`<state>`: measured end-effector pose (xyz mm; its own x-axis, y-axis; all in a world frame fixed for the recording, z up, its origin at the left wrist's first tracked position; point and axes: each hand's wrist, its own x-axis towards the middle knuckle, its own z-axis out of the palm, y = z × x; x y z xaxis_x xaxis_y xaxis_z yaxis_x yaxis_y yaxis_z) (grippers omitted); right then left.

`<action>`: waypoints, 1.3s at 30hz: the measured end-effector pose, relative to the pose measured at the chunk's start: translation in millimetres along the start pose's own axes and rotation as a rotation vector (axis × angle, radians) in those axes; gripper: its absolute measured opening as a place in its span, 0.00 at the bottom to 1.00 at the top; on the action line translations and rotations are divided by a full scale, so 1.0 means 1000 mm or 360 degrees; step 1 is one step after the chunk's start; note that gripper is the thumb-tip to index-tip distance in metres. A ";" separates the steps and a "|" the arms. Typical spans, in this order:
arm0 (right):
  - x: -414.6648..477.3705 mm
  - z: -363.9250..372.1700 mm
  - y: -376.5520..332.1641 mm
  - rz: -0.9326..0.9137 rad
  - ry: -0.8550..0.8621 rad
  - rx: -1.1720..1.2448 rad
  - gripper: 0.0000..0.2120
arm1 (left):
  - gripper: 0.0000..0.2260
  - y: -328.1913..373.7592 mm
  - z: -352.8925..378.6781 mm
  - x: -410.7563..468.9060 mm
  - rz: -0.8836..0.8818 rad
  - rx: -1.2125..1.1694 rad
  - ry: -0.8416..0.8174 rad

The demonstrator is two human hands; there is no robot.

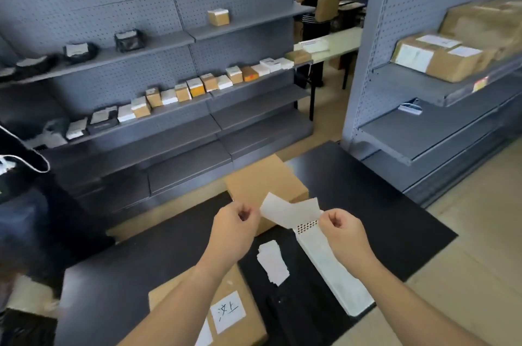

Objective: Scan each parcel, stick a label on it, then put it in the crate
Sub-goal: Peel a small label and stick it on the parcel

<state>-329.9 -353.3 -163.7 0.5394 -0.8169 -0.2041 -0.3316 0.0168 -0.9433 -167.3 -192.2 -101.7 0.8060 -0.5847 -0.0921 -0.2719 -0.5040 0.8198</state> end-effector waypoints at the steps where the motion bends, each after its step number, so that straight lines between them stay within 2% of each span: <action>1: 0.003 -0.007 0.013 0.0056 0.0031 -0.0007 0.14 | 0.15 -0.002 0.012 0.003 -0.0020 -0.0004 -0.0027; 4: 0.008 -0.025 0.047 0.0217 0.0128 -0.0049 0.10 | 0.16 -0.013 0.046 0.012 -0.0088 0.0010 -0.0086; 8: 0.013 -0.044 0.083 0.0402 0.0285 -0.0145 0.06 | 0.12 -0.027 0.079 0.017 -0.0147 0.0007 -0.0174; 13: 0.016 -0.065 0.113 0.0524 0.0429 -0.0192 0.08 | 0.08 -0.039 0.097 0.022 -0.0208 0.0043 -0.0170; 27: 0.032 -0.034 0.143 0.0627 0.0174 -0.0476 0.10 | 0.07 -0.059 0.107 0.027 -0.0281 0.0048 -0.0224; 39: 0.028 -0.014 0.124 0.0590 0.0039 -0.0569 0.13 | 0.06 -0.068 0.093 0.019 -0.0226 0.0013 -0.0245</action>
<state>-366.9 -382.4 -282.9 0.3188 -0.8068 -0.4975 -0.7433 0.1129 -0.6594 -182.2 -228.7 -212.0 0.7470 -0.5973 -0.2920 -0.1660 -0.5929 0.7880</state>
